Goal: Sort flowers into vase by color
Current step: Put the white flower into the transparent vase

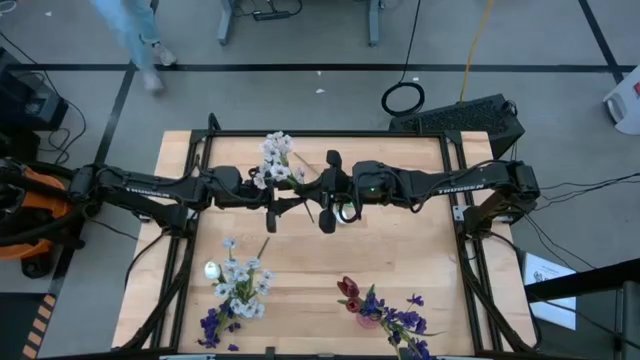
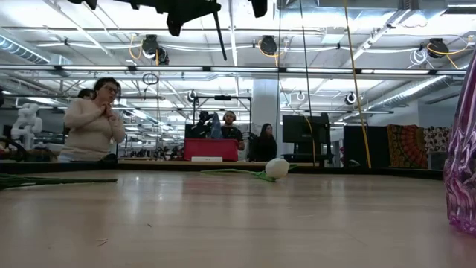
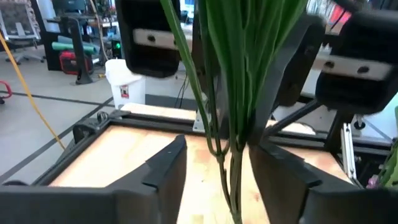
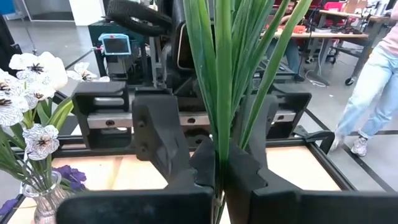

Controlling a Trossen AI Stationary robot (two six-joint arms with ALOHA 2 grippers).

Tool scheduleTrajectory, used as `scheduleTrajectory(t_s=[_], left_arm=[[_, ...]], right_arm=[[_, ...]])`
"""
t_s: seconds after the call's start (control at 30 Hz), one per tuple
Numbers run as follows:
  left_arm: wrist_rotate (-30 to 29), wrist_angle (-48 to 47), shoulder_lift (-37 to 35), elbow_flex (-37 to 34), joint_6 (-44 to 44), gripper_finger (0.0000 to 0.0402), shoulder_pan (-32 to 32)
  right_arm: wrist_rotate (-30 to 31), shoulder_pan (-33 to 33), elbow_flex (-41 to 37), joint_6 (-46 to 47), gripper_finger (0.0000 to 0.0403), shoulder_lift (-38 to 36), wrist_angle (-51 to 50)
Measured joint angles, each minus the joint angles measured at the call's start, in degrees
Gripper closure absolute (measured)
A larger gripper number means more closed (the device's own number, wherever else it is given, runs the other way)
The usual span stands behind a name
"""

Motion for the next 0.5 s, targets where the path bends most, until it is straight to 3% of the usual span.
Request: scheduleTrajectory(t_s=[0.5], left_arm=[[1.7,-0.6,0.0,0.0,-4.5,0.0379,0.0]], right_arm=[[0.0,0.0,0.0,2.2,0.0397,0.0,0.0]])
